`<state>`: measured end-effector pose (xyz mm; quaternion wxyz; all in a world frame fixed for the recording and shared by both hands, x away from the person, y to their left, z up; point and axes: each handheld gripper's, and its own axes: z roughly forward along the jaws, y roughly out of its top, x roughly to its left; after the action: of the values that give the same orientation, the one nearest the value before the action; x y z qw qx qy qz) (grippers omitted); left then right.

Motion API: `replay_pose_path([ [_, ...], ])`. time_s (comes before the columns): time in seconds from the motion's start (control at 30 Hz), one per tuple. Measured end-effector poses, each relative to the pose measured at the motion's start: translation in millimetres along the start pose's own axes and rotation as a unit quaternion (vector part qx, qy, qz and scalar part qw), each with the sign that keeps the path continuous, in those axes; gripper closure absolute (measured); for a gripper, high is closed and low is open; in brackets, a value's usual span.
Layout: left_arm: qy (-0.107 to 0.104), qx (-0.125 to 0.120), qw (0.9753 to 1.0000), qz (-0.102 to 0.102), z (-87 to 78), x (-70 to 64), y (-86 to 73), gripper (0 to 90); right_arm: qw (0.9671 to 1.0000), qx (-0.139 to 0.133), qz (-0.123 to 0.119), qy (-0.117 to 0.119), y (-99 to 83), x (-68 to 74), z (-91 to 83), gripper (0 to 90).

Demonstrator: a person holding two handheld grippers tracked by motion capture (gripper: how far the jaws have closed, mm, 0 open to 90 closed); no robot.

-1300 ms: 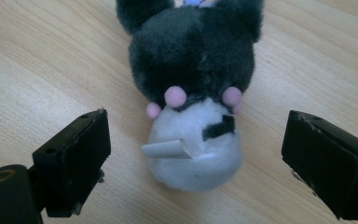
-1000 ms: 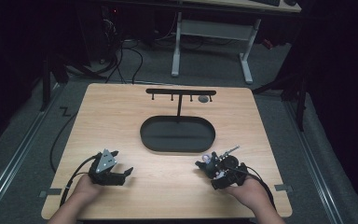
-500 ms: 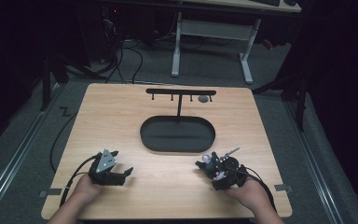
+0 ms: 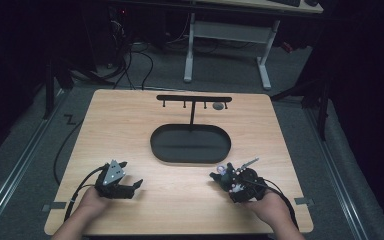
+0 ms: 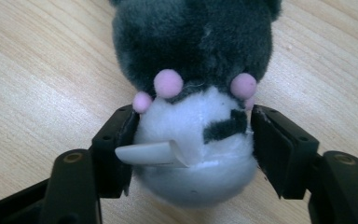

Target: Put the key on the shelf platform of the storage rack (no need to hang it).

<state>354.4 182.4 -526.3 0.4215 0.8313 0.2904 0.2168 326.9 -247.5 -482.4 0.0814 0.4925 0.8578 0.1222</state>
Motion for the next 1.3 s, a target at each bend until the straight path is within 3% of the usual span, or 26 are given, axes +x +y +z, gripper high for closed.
replay_pose_path([
  [0.63,0.000,0.000,1.0000,-0.001,0.1,-0.1,0.0,15.4,1.0000,0.005,-0.004,0.000,-2.2,3.4,7.8,46.2],
  [1.17,0.000,0.000,1.0000,-0.001,0.1,-0.1,0.0,15.4,0.9996,-0.016,0.025,-0.002,5.5,-2.2,-13.6,46.2],
  [1.3,0.000,0.000,1.0000,0.000,0.1,-0.1,0.0,15.4,0.9995,-0.025,0.020,-0.006,9.7,-1.9,-16.7,46.2],
])
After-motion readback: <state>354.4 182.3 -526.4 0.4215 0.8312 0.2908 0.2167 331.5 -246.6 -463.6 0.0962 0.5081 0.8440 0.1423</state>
